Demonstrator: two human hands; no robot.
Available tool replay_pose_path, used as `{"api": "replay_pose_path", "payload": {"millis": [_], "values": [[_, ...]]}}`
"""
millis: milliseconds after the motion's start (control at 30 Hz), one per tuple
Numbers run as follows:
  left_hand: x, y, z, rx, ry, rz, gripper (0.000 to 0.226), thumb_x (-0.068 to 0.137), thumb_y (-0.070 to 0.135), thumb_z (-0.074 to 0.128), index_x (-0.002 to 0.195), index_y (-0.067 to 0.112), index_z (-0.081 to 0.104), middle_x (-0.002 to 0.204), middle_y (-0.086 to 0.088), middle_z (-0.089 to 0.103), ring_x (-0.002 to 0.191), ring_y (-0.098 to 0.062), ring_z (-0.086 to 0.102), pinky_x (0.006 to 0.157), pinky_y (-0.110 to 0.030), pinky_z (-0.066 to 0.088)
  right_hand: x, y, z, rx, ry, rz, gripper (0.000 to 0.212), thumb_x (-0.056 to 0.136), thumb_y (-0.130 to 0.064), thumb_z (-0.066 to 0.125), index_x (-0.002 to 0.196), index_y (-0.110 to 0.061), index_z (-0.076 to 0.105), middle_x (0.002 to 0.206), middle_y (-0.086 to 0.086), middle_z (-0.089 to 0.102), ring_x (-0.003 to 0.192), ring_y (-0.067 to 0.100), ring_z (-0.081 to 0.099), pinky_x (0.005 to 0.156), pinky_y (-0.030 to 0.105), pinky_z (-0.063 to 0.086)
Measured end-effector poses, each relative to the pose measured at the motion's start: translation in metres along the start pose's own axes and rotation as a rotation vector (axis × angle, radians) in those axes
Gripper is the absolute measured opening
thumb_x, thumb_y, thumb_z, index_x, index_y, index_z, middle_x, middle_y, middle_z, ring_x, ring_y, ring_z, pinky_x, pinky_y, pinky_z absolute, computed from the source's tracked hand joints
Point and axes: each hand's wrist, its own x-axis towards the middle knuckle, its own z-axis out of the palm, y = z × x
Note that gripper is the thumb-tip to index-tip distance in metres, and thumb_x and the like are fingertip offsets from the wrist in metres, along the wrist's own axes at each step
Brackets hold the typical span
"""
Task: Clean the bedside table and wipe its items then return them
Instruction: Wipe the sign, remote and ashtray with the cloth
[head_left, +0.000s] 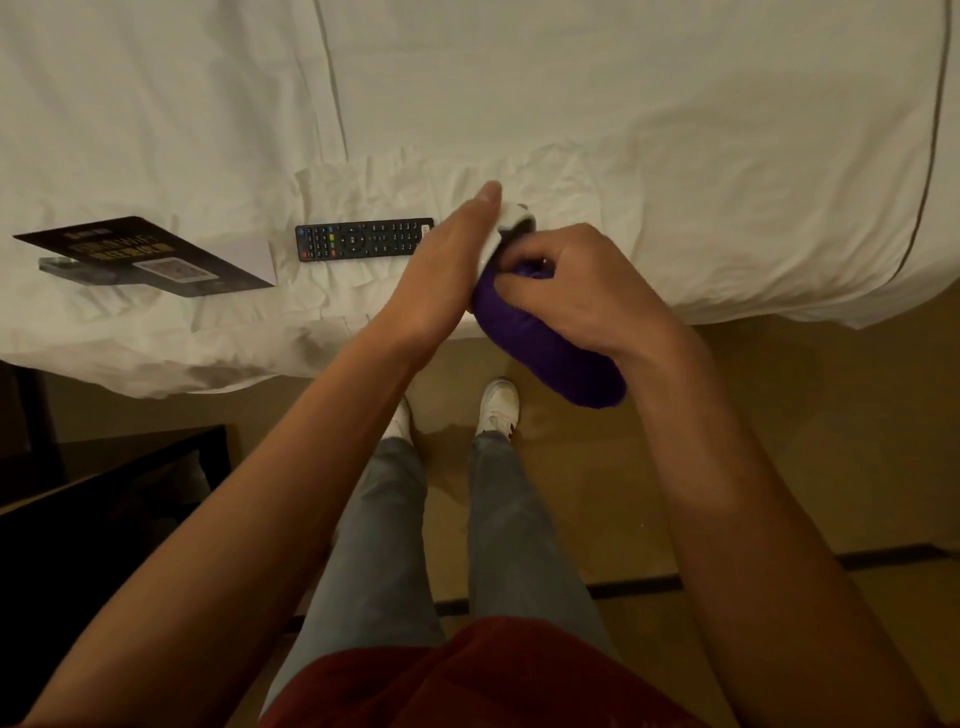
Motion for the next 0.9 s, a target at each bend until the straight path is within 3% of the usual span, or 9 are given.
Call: {"api": "replay_pose_path", "payload": {"millis": [100,233,300,367,433,533,600,700,900], "values": [[0.004,-0.011,0.01,0.062,-0.013,-0.052,0.049,0.101,0.055,0.043,0.12,0.02,0.072,0.118,0.001,0.074,0.116,-0.013,0.067,0.111,-0.043,0.046,0.004,0.005,0.011,-0.299,0.008,0.106,0.019,0.089,-0.038,0.068,0.101,-0.025,0.076,0.085,-0.006,0.069,0.08,0.017,0.065,0.063,0.029,0.045],[0.011,-0.025,0.017,0.039,0.028,-0.133,0.05,0.098,0.063,0.042,0.114,0.027,0.073,0.115,0.008,0.075,0.109,-0.005,0.068,0.099,-0.031,0.051,0.01,0.018,0.027,-0.387,0.147,0.26,0.023,0.093,-0.04,0.063,0.104,-0.023,0.075,0.08,-0.004,0.062,0.073,0.019,0.057,0.056,0.028,0.037],[0.017,-0.031,0.017,0.033,0.067,-0.162,0.053,0.097,0.066,0.039,0.122,0.029,0.068,0.126,0.006,0.07,0.11,-0.006,0.067,0.086,-0.024,0.051,0.013,0.029,0.027,-0.395,0.215,0.312,0.023,0.096,-0.04,0.061,0.105,-0.024,0.074,0.083,-0.004,0.063,0.072,0.018,0.054,0.054,0.027,0.034],[0.026,-0.034,0.014,-0.029,0.156,-0.251,0.054,0.098,0.068,0.038,0.132,0.031,0.056,0.132,-0.002,0.063,0.11,-0.016,0.067,0.08,-0.031,0.06,0.012,0.041,0.021,-0.355,0.272,0.349,0.023,0.097,-0.041,0.059,0.105,-0.025,0.073,0.09,-0.005,0.067,0.072,0.016,0.054,0.053,0.023,0.032],[0.036,-0.037,0.006,-0.125,0.212,-0.327,0.054,0.095,0.073,0.04,0.127,0.031,0.051,0.125,-0.008,0.063,0.104,-0.027,0.071,0.071,-0.036,0.063,0.01,0.055,0.013,-0.265,0.307,0.387,0.024,0.097,-0.042,0.059,0.107,-0.026,0.073,0.092,-0.009,0.065,0.075,0.013,0.055,0.053,0.02,0.031],[0.053,-0.043,-0.004,-0.265,0.15,-0.347,0.062,0.092,0.07,0.052,0.133,0.025,0.049,0.131,-0.014,0.06,0.106,-0.035,0.072,0.073,-0.041,0.063,0.006,0.072,0.003,-0.201,0.315,0.392,0.026,0.096,-0.043,0.06,0.11,-0.026,0.073,0.094,-0.012,0.064,0.08,0.01,0.057,0.056,0.019,0.035],[0.064,-0.045,-0.005,-0.348,0.118,-0.329,0.047,0.095,0.056,0.06,0.128,0.023,0.052,0.134,-0.015,0.056,0.11,-0.037,0.069,0.076,-0.046,0.064,0.005,0.079,0.0,-0.153,0.312,0.4,0.024,0.095,-0.043,0.06,0.108,-0.027,0.074,0.096,-0.011,0.067,0.081,0.008,0.058,0.058,0.019,0.037],[0.085,-0.047,-0.002,-0.263,0.171,-0.257,0.027,0.102,0.044,0.056,0.115,0.02,0.057,0.126,-0.01,0.052,0.114,-0.035,0.059,0.076,-0.051,0.064,0.006,0.084,-0.001,-0.095,0.312,0.393,0.022,0.093,-0.043,0.061,0.103,-0.028,0.075,0.097,-0.01,0.071,0.085,0.01,0.062,0.061,0.019,0.039],[0.119,-0.053,0.0,-0.004,0.202,-0.226,0.038,0.104,0.046,0.049,0.122,0.013,0.057,0.117,-0.007,0.055,0.108,-0.033,0.062,0.069,-0.049,0.065,0.011,0.091,-0.003,-0.047,0.319,0.352,0.026,0.093,-0.043,0.062,0.109,-0.027,0.075,0.099,-0.011,0.071,0.089,0.009,0.063,0.066,0.017,0.041]]}}
